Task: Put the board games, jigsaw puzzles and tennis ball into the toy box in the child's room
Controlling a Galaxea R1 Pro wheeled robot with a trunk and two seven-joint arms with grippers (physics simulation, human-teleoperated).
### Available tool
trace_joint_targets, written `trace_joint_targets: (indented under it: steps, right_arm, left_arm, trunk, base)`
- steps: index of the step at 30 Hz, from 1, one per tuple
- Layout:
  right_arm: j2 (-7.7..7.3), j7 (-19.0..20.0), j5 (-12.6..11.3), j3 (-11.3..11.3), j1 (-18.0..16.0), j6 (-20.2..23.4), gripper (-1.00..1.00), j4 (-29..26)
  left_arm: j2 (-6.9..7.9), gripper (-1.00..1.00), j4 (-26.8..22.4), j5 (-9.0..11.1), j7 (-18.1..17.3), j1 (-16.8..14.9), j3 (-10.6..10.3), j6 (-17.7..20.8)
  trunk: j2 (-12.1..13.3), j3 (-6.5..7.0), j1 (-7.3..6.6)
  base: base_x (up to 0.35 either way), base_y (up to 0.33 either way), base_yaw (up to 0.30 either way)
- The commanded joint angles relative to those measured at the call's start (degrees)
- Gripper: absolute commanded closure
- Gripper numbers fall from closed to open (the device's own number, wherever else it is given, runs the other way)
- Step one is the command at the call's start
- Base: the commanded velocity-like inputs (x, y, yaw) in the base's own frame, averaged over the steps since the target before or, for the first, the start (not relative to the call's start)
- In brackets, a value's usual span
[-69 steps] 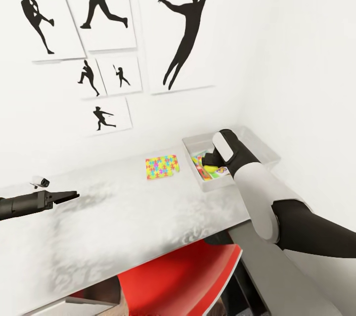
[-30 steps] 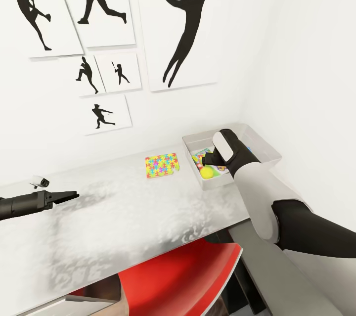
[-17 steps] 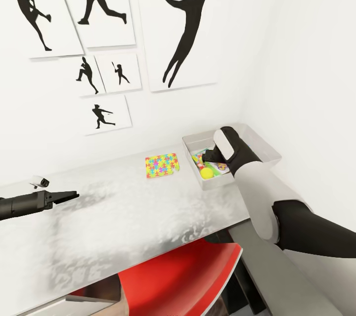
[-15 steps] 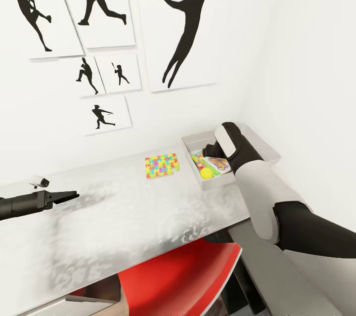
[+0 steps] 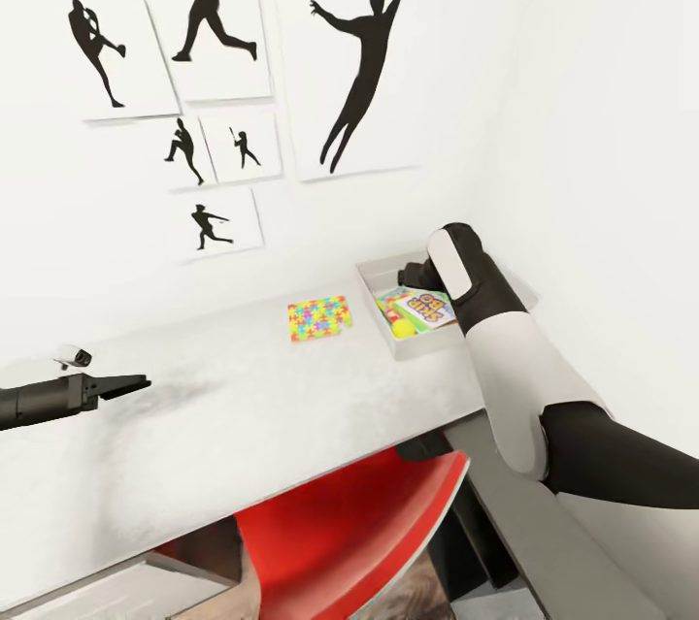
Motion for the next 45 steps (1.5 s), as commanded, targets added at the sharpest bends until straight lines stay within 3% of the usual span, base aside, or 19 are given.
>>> trace_joint_targets:
  steps: [1,26,45]
  right_arm:
    - [0.02,-0.5,-0.6,0.0,0.0,0.1,-1.0,-0.1]
    - [0.02,-0.5,-0.8,0.2,0.0,0.1,-1.0,-0.2]
    - [0.02,-0.5,-0.8,0.3,0.0,0.1,-1.0,-0.3]
  left_arm:
    - [0.02,-1.0,0.0,0.0,-0.2,0.0,0.0,0.6]
    - [0.03,-1.0,0.0,0.1,-0.2,0.0,0.0,0.6]
    - [0.03,-1.0,0.0,0.1,-0.2,-0.1,0.0,0.5]
  trunk:
    - [-0.1,-0.02,0.01]
    - [-0.1,1.83,0.01]
    - [-0.1,2.42,0.01]
  base:
    - [-0.244,0.117,0.085]
    - [-0.025,0.044,0.192]
    - [0.0,0.017,0.024]
